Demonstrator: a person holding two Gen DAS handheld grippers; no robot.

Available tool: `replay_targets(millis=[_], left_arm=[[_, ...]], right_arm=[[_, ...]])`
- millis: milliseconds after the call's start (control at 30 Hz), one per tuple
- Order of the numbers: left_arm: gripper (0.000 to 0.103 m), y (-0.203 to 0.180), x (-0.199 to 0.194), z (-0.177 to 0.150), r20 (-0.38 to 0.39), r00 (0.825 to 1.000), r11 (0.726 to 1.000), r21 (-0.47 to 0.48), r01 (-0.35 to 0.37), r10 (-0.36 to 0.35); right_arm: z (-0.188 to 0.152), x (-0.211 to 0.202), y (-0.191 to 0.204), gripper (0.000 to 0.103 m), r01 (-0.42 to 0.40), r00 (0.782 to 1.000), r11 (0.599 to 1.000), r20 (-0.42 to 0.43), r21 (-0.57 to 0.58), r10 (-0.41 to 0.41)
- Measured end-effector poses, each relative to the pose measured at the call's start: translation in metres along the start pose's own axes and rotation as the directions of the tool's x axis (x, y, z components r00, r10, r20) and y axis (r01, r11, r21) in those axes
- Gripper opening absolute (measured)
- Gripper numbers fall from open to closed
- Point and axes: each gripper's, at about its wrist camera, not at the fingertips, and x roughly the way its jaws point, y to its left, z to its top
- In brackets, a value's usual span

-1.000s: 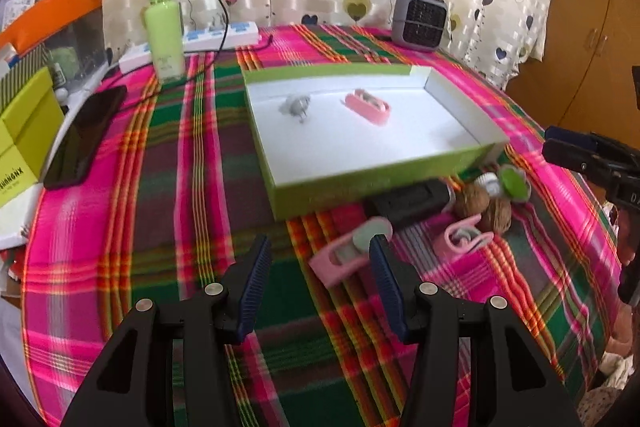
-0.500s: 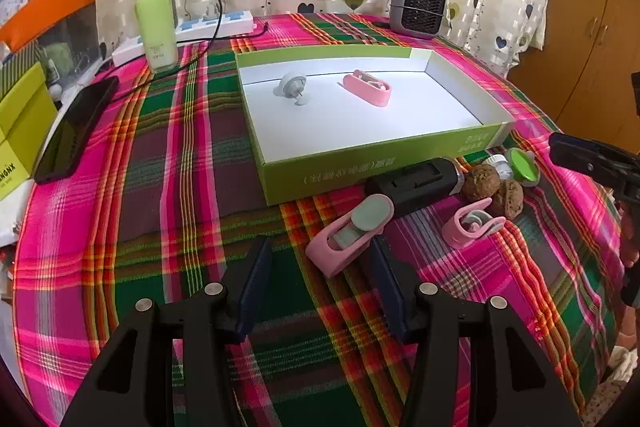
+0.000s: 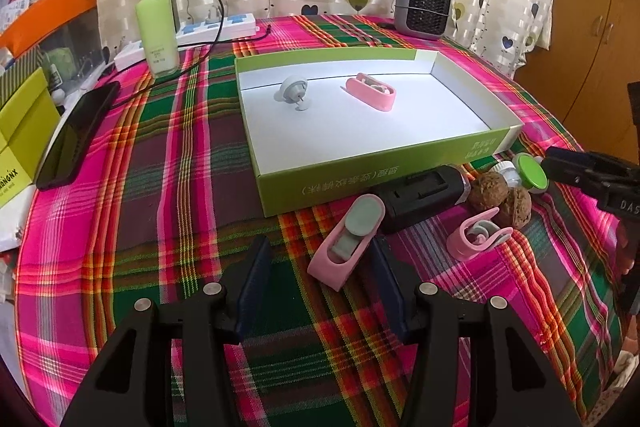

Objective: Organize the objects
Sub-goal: 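Grasp the pink clip with grey pad with the left tool while the right tool grasps the white panda gadget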

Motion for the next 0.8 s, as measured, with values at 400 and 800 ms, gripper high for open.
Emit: replay_targets(millis=[400,800], left_arm=[[0.052,-0.002,0.003,0.002,-0.005,1.0,1.0,0.014,-0.012,0.012],[0.052,-0.004,0.003,0.002,-0.001,1.0,1.0,-0.011,-0.023,0.023]], right_arm=[[0.003,0.019,0.003,0.049,-0.004,0.998,0.999,-0.061,-0.043,0.001],[0.003,0.018,0.004,0.034,0.0,0.998,0.999,-0.059,-0.049,-0.003]])
